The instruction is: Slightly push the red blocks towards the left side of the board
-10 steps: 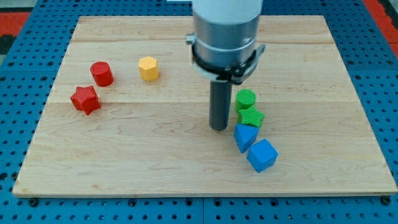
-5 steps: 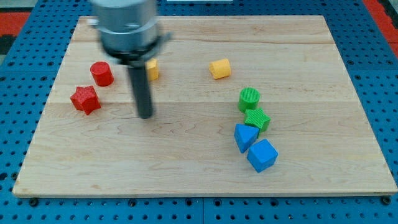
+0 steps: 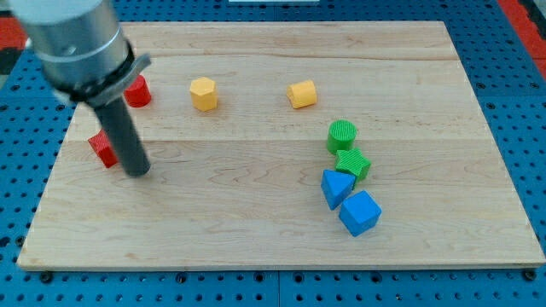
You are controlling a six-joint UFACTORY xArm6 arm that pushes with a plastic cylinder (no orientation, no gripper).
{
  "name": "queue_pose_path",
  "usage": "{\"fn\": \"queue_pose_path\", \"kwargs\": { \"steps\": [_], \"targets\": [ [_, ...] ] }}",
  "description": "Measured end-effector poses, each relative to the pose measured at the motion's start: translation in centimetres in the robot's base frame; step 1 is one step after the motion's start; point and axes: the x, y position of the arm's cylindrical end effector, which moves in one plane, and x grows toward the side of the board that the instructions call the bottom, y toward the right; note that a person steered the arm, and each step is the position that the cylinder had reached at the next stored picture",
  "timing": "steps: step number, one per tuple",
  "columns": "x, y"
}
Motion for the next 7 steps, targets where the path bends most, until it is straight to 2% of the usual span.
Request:
{"fn": "queue_pose_path", "kwargs": {
  "steps": [1, 2, 4, 6, 7],
  "targets": [
    [1.9, -1.6],
    [1.9, -6.3],
    [1.8, -6.4],
    [2.4, 4.1],
    [-2.9, 8.7]
  ]
}}
